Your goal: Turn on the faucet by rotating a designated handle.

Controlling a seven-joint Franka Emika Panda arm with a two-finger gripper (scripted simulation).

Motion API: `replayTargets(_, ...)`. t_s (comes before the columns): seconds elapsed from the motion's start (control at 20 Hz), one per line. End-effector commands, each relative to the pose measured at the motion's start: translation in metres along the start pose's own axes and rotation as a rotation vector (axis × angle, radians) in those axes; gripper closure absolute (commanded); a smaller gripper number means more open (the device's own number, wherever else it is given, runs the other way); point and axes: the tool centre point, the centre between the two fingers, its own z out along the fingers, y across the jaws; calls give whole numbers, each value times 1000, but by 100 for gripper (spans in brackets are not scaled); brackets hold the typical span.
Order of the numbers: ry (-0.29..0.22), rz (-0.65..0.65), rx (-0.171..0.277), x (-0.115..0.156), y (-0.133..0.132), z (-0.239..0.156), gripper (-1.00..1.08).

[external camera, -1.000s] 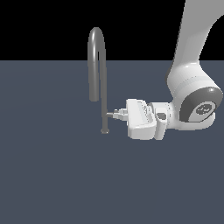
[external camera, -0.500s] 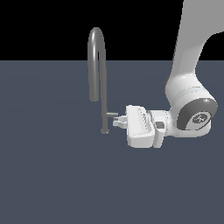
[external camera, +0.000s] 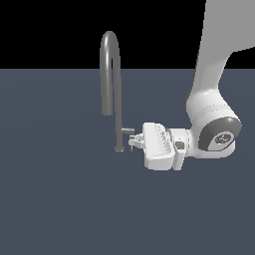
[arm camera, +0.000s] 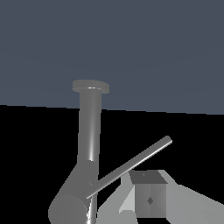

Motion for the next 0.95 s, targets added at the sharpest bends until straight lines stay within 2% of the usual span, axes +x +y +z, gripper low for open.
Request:
replayTargets(0.0, 12, 34, 8, 27, 5, 0, 108)
replayTargets(0.15, 13, 41, 8, 35, 4, 0, 108)
replayTargets(0.2, -1, -8, 0, 7, -8, 0, 108)
replayTargets(0.9, 13, 40, 8, 52, -24, -1, 108)
